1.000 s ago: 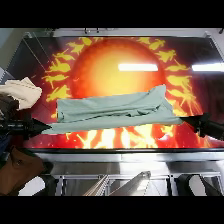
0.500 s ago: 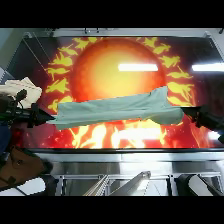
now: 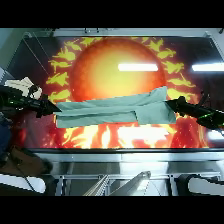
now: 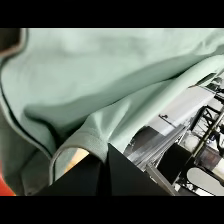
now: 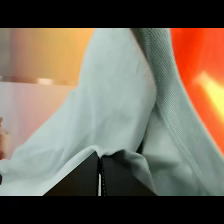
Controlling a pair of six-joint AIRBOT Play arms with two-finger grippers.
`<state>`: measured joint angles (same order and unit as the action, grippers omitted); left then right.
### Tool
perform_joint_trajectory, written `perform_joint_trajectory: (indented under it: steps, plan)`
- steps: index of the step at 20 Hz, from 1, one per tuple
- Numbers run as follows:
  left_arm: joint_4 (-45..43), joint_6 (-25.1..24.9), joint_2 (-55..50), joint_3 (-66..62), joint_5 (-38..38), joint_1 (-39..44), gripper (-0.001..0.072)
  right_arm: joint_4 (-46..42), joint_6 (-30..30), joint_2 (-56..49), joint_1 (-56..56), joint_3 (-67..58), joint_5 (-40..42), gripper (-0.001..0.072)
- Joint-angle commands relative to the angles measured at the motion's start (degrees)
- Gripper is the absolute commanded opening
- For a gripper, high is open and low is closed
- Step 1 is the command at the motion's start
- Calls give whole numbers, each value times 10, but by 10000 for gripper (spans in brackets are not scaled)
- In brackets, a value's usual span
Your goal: Fold the shirts.
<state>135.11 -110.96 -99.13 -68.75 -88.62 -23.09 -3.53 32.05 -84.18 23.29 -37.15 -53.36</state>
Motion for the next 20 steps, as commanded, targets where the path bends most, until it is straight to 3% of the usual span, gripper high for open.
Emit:
perform_joint_trajectory:
  steps: [1,8,9,10,11,12,16,17,20]
  plan:
    - [-24,9,-44,-16,0,17,9,-16,-5,-31,-11,-21,24,21]
    - [-36,9,-43,-32,19,17,14,-21,-33,-31,-11,-22,38,29]
    - [-35,9,-39,-42,14,18,131,-21,-40,-31,-11,-22,32,301]
    - [-34,14,-34,-51,0,18,429,-26,-45,-27,-6,-25,24,663]
    - [-34,33,-25,-59,-16,17,720,-51,-43,-19,5,-35,9,678]
    - [-34,46,-12,-64,-25,16,718,-95,-30,-7,22,-53,-1,677]
    - [-34,52,68,-65,-6,-2,716,-371,194,11,81,-184,-39,679]
    - [-34,53,88,-65,5,-9,715,-400,229,-3,82,-216,-73,679]
    - [-34,71,141,-65,17,-23,697,-398,240,-69,71,-280,-168,678]
